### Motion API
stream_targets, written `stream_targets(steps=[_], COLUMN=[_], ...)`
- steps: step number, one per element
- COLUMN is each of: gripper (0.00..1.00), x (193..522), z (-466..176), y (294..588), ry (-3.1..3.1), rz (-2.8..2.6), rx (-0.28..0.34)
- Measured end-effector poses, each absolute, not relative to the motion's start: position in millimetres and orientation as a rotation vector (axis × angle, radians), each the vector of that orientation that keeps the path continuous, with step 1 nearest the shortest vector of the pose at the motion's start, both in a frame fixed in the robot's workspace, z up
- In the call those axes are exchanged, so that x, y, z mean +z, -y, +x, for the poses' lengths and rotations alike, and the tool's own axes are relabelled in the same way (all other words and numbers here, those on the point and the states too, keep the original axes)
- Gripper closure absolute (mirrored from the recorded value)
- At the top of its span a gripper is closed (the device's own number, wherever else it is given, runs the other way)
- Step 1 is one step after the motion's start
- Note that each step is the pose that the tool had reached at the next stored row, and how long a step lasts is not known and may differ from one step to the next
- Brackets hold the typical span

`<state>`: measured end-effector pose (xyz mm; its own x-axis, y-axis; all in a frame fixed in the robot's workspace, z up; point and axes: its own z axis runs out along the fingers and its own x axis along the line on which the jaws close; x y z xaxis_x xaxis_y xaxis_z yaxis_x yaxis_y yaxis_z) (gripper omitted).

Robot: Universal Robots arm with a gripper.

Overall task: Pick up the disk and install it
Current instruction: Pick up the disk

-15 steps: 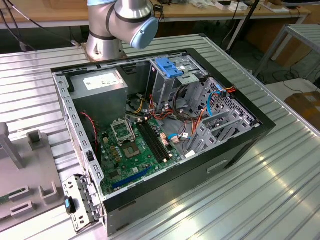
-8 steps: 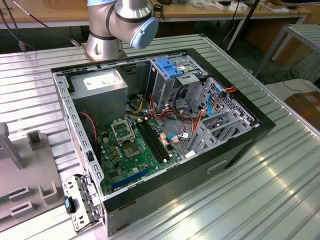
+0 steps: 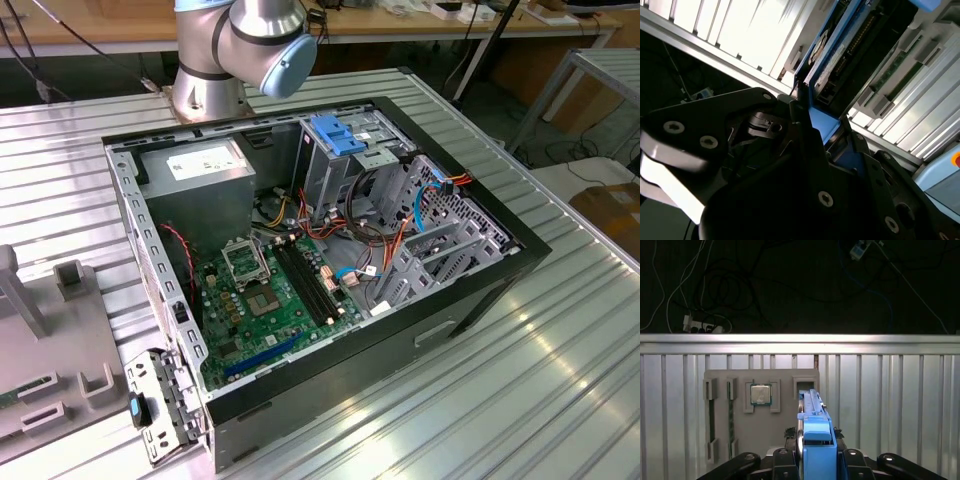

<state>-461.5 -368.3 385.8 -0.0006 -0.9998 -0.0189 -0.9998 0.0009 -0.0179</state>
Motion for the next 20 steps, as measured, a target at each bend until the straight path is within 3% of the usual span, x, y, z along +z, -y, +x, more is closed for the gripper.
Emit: stream_targets(steps=[20], gripper=[0.63], x=[407], z=[-461], y=[368], ry=[-2.204], rz=[-2.203], rx=[0.0])
